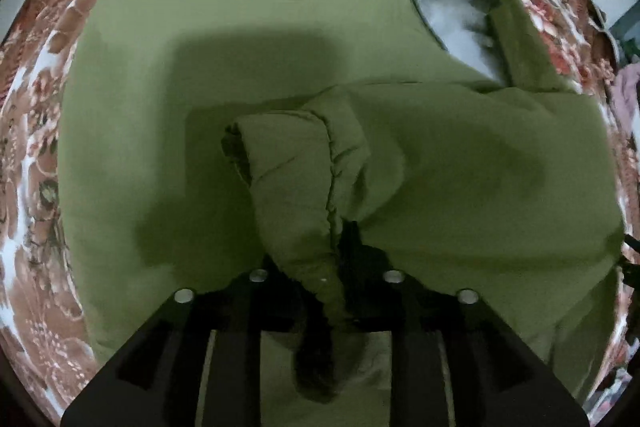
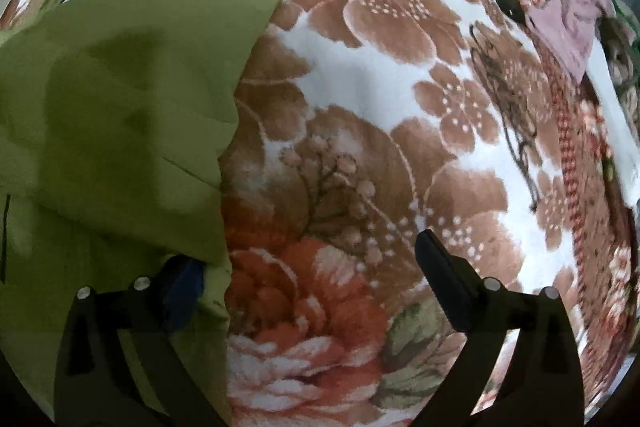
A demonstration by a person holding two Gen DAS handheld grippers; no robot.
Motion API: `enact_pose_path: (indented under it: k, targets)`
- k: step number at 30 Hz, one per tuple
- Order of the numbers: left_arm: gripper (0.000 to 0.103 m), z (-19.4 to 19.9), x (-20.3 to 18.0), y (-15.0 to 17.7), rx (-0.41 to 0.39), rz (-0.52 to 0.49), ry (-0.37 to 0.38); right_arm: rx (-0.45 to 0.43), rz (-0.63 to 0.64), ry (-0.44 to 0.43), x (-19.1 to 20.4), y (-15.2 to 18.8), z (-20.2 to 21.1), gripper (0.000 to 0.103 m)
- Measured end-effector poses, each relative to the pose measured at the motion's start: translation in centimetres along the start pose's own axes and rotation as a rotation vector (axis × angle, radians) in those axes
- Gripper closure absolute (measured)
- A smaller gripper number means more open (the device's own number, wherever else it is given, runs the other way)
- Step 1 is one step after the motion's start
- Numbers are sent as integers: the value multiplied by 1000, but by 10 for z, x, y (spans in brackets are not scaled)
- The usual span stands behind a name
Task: Fold large clothes
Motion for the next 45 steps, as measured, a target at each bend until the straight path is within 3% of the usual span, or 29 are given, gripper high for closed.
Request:
enact_pose_path:
  k: [1,3,4,8,11,16,20,23,27,33,36,39,45]
  targets:
    - [72,1,0,0,-2,1,-10,-2,-5,1,-1,-1,3,7]
    - [45,7,4,-1,3,-9,-79,-4,-21,-11,-1,-3,15,7]
    - [27,12,6,-1,-4,-17,-100,-3,-32,-26,-1,-4,25,6]
    - [22,53,19,-3,-60,-38,-161,8,-40,-99,0,-2,65,6]
    - [19,92,25,-10,-122,-63,-178,-44,-26,-104,4,-16,95,6]
    - [6,106,-27,-23,-160,-116,-41,-160,-15,-143,71,-96,91,5]
    - [6,64,-70,-23,-113,-187,28,-199,0,-80,123,-150,47,5]
    - [6,20,-75,-22,-70,-206,19,-148,4,-24,136,-163,1,5]
    - [6,-19,-49,-16,-3,-207,-6,-132,-63,102,102,-168,-34,5]
    - [7,-12,-32,-11,-27,-299,27,-137,-58,131,63,-177,-54,5]
    - [7,0,-31,-12,-11,-321,15,-113,-84,81,55,-178,-46,5]
    - [6,30,-30,-31,-65,-317,-4,-124,-116,-33,62,-188,-18,5]
    - [5,71,-7,-113,-144,-246,-22,-169,-26,-106,101,-246,30,5]
Point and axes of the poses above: each gripper's, at about its wrist camera, not at the fingertips, and z roughly against the way its jaws point, x to its left, y to its underside, the point moved 8 cm from there along -z, roughly the way its jaws point, and after that the axes turned 1 degree about -z, right-handed, at the moved point
